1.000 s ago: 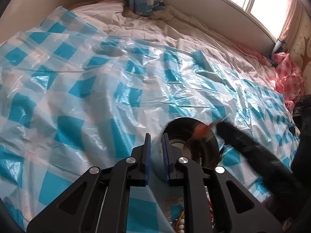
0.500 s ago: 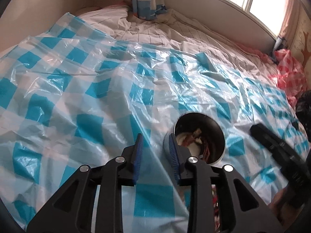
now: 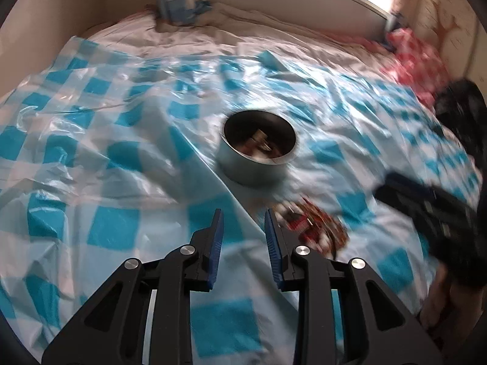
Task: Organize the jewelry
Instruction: 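Move the left tool back to the pile and grasp a silver wire bangle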
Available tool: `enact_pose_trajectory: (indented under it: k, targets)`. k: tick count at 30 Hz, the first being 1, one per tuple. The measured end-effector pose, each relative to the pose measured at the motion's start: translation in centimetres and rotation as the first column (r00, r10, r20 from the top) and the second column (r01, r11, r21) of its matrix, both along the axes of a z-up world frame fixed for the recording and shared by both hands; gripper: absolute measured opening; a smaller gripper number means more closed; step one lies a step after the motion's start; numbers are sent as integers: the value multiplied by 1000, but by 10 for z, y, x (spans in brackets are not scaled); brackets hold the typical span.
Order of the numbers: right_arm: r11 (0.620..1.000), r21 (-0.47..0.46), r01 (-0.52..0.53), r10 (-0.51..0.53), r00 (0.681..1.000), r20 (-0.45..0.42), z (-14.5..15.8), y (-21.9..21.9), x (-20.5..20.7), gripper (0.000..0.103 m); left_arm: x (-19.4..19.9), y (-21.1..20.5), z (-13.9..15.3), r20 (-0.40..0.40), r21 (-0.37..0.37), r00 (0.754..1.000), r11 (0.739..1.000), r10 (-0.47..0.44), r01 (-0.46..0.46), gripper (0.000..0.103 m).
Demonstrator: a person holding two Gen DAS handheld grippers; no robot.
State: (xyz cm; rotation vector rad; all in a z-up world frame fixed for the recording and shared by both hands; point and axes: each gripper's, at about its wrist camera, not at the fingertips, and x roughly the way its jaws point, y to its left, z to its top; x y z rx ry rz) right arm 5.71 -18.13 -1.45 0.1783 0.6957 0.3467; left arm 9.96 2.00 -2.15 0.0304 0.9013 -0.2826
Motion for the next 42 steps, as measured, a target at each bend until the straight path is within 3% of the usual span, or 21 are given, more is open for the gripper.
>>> enact_pose_trajectory:
  k: [5, 13, 17, 22, 28, 29, 31, 42]
  targets:
    - [999, 13, 39, -39, 999, -3, -2, -10, 2, 54, -22, -22, -10, -1, 22, 996, 996, -89, 89, 40]
    - [998, 36, 57, -57, 998, -7, -3, -19, 4, 55, -22, -38, -21, -26, -2, 984, 984, -177, 177, 42]
    - [998, 37, 54, -54, 999, -8, -4, -17, 5, 55, -24, -50, -26, -26, 41, 977, 976, -212, 213, 56]
    - [999, 31, 43, -43, 999, -8, -4, -15, 5, 55, -21, -61, -35, -42, 91, 974, 970, -222, 225, 65]
    - [999, 31, 44, -44, 999, -9, -4, -15, 5, 56, -22, -71, -45, -50, 157, 968, 955, -246, 251, 66]
    - [999, 32, 43, -43, 999, -8, -4, -15, 5, 56, -21, -70, -45, -49, 158, 969, 956, -242, 247, 60]
    - [999, 32, 43, -43, 999, -10, -4, -15, 5, 56, -19, -65, -45, -52, 140, 973, 963, -226, 231, 52]
    - [999, 23, 37, -36, 998, -47, -13, -14, 10, 56, -13, -19, -17, -4, -72, 990, 988, -139, 138, 51]
